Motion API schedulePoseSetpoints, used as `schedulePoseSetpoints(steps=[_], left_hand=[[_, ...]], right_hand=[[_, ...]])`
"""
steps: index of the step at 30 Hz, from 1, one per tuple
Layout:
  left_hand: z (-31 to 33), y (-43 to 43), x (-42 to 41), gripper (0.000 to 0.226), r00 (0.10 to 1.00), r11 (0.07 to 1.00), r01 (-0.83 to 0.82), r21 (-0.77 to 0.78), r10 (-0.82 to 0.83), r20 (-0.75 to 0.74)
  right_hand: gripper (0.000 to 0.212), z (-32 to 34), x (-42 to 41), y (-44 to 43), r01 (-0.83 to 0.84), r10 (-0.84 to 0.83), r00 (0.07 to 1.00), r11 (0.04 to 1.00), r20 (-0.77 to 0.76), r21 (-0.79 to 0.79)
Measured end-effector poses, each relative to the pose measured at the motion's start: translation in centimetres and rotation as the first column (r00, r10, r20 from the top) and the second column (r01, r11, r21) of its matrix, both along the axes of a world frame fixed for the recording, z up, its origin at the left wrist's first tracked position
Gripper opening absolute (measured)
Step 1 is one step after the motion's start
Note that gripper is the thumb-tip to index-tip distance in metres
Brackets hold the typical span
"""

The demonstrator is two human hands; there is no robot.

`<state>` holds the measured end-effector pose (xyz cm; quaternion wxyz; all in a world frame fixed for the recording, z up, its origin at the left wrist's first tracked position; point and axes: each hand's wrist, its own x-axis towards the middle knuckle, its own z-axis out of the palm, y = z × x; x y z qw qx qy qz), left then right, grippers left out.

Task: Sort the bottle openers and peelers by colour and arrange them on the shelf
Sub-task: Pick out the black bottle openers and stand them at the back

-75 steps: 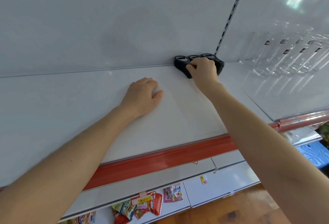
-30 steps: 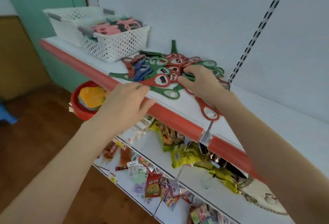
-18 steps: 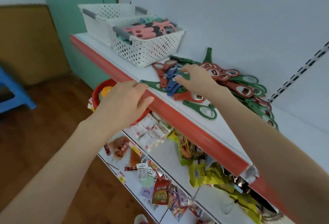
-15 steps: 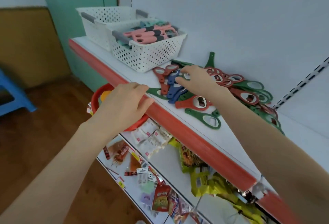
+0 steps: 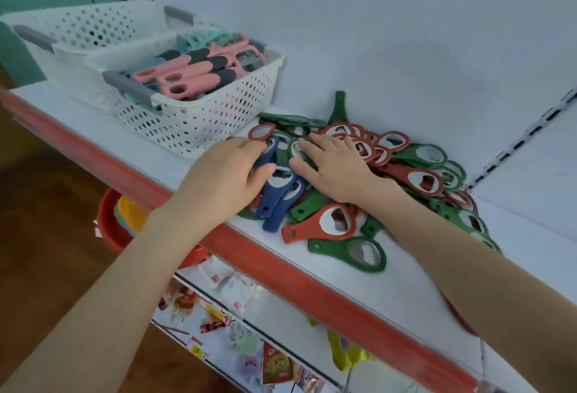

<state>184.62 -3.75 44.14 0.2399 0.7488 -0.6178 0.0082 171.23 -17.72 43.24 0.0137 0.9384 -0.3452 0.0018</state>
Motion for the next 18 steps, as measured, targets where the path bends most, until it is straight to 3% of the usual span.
schedulePoseSetpoints(steps=[11,18], left_hand=[[-0.3,-2.4,0.6,0.045,0.959,0.959,0.283,-0.023,-0.283,-0.004],[-0.7,-2.3,-0.2,0.069,0.928,0.926,0.373,0.050,-0.373,-0.010]], right_hand=[[0.058,0.2,-3.5,4.8,0.374,-0.374,0.927,0.926,-0.020,0.051],[0.061,0.3,-6.4,6.7,0.550,-0.550,0.835,0.830,-0.026,0.093]])
